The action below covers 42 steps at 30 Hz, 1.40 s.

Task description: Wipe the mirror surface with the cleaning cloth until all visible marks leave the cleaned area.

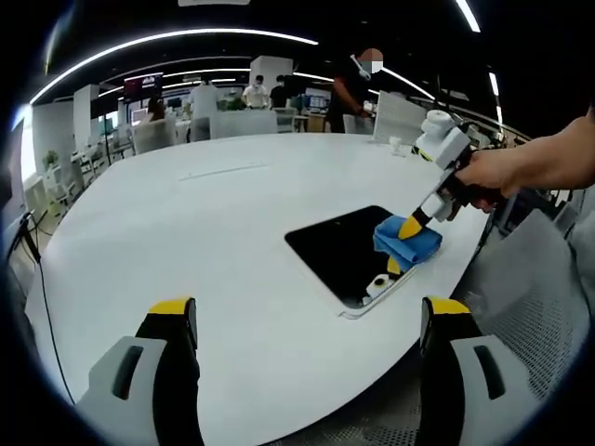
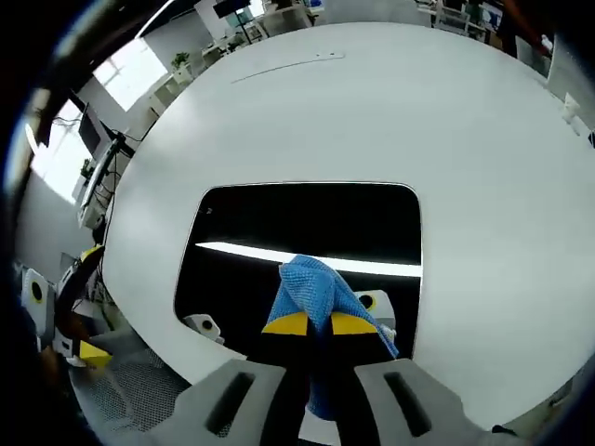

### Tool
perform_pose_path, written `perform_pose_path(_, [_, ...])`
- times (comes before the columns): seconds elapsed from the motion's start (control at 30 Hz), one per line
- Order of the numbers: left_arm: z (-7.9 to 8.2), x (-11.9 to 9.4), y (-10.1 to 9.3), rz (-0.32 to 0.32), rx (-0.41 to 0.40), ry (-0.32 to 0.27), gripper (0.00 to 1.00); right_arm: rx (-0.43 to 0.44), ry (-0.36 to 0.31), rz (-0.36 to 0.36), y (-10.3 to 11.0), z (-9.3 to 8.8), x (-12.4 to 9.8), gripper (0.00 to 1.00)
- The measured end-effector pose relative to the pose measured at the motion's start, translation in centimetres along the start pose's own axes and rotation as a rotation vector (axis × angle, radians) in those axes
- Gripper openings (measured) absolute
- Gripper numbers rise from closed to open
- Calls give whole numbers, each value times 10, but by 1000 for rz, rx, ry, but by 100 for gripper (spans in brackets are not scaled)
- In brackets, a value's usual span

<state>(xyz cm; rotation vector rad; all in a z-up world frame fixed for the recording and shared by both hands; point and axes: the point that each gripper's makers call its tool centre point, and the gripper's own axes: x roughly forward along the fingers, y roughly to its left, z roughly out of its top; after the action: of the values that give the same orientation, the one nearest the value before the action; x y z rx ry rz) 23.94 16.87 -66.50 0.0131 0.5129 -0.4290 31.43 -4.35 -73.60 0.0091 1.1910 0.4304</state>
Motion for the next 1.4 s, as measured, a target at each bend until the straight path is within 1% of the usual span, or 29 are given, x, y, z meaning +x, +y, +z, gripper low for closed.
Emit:
perform_pose_path(0.23, [1,-1,1,4,1,-6,99,3,8,4,1,-8,-1,0])
perform_pose_path(0.3, [0,-1,1,5,0,-4,99,5,7,5,2,-12,-4,0])
perform_pose_path(0.77, [1,-1,2,21,8,-4,99,33,16,38,3,-27,-11,0])
perform_pose_path(0.87, [2,-1,0,16,23,-4,99,32,18,43,3,-28,-11,0])
perform_pose_path(0.93, [1,-2,1,16,21,-5,99,30,19,46,4,-30,-12,0])
perform_pose_path(1.0, [3,-2,3,30,14,-11,99,31,20,48,3,-31,-11,0])
perform_pose_path(1.13, [3,-1,2,25,15,-13,99,33,20,51,3,-32,-11,0])
perform_pose_path(1.27, [6,-3,3,30,5,-36,99,32,16,55,2,-32,-10,0])
perform_pose_path(1.4, [5,-3,2,28,5,-26,99,23,13,54,2,-32,-9,0])
